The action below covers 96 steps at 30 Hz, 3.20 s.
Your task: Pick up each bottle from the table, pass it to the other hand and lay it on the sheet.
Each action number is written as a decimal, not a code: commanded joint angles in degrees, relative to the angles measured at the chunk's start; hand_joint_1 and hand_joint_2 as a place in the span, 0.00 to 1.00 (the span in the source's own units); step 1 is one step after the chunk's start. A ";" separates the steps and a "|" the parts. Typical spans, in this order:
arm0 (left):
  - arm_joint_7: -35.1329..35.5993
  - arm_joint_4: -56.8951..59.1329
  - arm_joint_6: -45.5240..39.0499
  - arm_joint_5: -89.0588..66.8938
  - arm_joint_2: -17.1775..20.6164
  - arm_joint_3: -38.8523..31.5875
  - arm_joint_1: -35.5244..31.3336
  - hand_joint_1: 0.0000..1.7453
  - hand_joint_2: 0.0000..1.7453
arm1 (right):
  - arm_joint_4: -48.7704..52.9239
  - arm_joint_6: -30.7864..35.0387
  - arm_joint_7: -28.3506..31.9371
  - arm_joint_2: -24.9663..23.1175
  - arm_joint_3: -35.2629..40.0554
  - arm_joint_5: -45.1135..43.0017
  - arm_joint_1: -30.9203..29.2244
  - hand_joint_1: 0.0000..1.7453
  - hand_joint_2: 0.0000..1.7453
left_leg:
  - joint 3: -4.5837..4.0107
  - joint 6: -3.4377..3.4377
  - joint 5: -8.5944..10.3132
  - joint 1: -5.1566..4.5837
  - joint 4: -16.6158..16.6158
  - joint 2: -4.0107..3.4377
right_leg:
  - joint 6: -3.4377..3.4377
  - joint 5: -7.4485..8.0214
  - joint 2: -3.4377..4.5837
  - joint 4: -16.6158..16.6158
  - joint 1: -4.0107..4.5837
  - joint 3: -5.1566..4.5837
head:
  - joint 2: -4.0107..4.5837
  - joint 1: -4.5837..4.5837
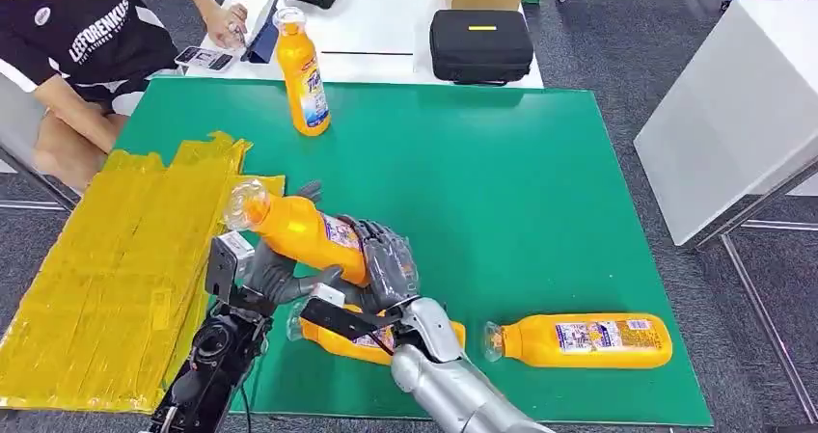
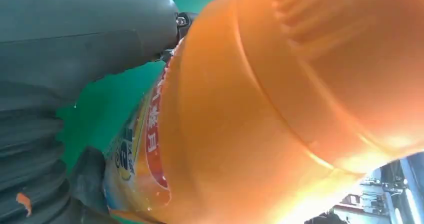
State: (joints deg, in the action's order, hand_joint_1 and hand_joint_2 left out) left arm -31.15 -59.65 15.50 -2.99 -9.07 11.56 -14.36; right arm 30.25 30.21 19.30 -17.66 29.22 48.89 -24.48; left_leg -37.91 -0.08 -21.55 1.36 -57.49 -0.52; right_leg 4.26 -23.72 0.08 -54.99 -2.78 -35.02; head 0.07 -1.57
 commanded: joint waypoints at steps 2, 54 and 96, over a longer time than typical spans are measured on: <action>-1.23 5.61 0.31 -1.48 -1.06 -2.31 -5.91 0.00 1.00 | -3.45 4.18 4.16 1.39 -2.22 -1.63 -0.36 1.00 1.00 | 0.27 -0.05 -0.07 0.03 0.00 0.30 | -0.26 -0.14 -0.29 0.02 0.07 0.38 | 0.00 -0.02; 0.68 7.56 8.02 12.36 -2.60 -7.54 -7.64 0.48 1.00 | -7.41 4.18 7.75 -2.34 3.14 4.07 -0.79 1.00 1.00 | 0.33 -0.05 -0.15 0.04 -0.04 0.20 | -0.33 -0.18 -0.18 -0.03 0.09 0.44 | 0.00 -0.02; -4.07 -2.48 -23.39 -9.63 -1.34 -3.72 -3.87 1.00 1.00 | 38.27 -19.13 17.26 8.11 -10.94 -34.71 16.62 0.00 1.00 | 0.05 -0.06 -0.03 0.01 0.01 0.33 | -0.18 -0.09 -0.31 0.03 0.04 0.24 | 0.00 0.00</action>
State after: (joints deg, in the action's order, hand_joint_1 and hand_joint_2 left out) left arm -33.70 -57.72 8.12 1.84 -11.82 6.40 -17.47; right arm 38.73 24.78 35.86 -16.77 26.08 27.62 -18.90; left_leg -37.96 -0.08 -21.55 1.36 -57.49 -0.48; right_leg 4.27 -23.71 0.05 -54.99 -2.79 -34.99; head 0.07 -1.57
